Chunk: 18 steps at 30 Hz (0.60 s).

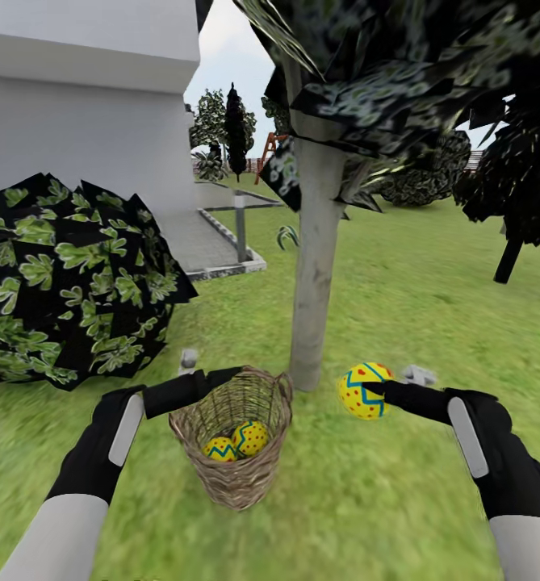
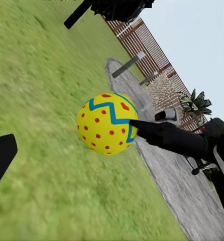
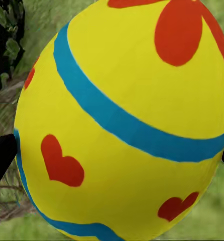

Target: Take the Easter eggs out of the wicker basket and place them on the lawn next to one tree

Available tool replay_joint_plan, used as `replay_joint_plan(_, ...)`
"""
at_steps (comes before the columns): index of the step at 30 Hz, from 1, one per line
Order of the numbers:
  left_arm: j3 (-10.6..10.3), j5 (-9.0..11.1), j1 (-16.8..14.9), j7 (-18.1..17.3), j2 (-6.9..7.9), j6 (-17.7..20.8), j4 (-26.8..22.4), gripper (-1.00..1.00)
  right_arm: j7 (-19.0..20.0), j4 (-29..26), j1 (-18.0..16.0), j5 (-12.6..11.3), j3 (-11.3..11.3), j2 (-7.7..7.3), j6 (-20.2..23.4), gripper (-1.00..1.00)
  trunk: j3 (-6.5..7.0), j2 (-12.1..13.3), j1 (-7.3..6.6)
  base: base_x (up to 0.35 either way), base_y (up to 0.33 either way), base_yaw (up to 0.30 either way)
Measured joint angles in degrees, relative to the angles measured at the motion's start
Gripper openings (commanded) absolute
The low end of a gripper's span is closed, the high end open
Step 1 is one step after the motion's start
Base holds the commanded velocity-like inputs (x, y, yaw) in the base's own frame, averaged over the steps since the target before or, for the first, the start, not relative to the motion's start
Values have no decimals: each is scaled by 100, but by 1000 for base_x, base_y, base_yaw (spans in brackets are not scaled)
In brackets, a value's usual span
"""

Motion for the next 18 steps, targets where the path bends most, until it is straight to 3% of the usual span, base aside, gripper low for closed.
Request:
replay_joint_plan(3,-1,-1,1,2,-10,-1,-1,100,-243,-21,-1,527,11,0,-5,-100,0,0,0,0,-348,273)
replay_joint_plan(8,0,-22,0,31,-48,-8,100,100,-253,14,-2,1158,48,33,-16,-100,0,0,0,0,-348,296)
replay_joint_plan(12,-5,-6,2,37,-91,-9,244,100,-259,29,-2,1326,55,50,-114,-100,0,0,0,0,-349,298)
replay_joint_plan(18,-3,15,1,31,-164,-10,285,100,-262,30,-2,1356,69,51,-227,-100,0,0,0,-9,-348,298)
